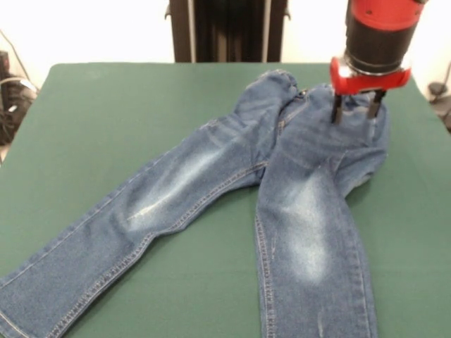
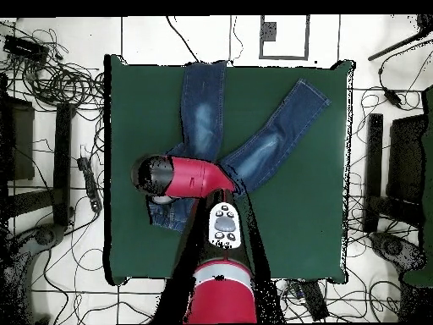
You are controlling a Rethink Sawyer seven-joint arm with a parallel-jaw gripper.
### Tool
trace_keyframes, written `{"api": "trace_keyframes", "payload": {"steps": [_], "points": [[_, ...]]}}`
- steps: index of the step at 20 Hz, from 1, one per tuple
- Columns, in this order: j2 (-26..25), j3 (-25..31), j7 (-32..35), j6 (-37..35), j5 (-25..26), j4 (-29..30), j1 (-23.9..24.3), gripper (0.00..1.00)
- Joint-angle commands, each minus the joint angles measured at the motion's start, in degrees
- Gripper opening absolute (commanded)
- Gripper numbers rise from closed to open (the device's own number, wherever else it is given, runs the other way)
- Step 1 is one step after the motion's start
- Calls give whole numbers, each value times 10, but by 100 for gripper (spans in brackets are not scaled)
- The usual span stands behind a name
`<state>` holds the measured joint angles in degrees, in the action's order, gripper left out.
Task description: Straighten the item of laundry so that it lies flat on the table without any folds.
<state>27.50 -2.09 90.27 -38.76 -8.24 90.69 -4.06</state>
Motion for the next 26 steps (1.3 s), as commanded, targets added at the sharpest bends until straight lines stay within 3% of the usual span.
{"api": "trace_keyframes", "payload": {"steps": [1, 10, 26], "points": [[-53, -30, 154, -9, 10, 24, -31, 100], [-73, -66, 127, -18, 19, 15, -30, 100], [-125, -27, 97, 41, 0, -7, -9, 100]]}}
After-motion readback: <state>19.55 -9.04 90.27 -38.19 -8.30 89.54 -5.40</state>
